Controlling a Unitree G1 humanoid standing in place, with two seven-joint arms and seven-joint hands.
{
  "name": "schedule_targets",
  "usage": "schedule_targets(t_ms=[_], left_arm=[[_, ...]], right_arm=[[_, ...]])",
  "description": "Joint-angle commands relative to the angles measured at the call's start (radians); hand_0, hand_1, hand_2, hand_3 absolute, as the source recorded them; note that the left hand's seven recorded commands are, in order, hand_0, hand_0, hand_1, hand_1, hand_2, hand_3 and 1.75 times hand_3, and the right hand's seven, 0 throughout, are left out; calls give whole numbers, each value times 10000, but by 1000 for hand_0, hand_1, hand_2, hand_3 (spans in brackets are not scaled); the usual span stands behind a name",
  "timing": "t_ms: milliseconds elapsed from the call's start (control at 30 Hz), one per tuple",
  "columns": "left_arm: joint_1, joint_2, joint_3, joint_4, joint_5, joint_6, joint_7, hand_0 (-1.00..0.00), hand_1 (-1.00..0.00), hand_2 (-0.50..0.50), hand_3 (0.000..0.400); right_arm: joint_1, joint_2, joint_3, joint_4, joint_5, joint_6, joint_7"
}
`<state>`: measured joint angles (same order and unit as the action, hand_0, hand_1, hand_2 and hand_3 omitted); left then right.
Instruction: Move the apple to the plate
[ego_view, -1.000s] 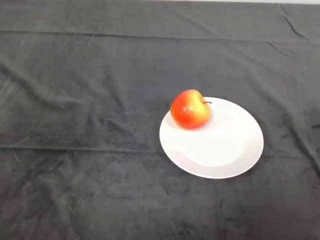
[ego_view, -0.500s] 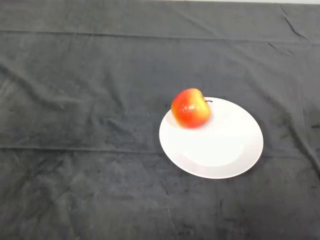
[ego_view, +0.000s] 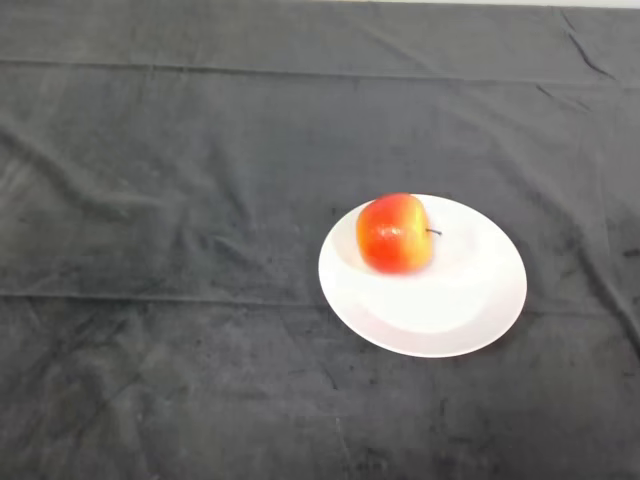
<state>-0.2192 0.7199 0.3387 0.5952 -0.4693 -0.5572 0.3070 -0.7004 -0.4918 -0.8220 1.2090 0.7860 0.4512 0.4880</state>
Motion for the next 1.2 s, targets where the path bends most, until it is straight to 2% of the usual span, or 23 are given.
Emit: schedule_targets(t_ms=[33, 1200], left_arm=[[-404, -263, 564, 239, 169, 85, -94, 0, 0, 0, 0], [-643, -691, 1298, 280, 867, 327, -682, 0, 0, 0, 0]], right_arm=[[-274, -287, -121, -228, 264, -44, 18], [-268, -280, -120, -244, 261, -44, 13]])
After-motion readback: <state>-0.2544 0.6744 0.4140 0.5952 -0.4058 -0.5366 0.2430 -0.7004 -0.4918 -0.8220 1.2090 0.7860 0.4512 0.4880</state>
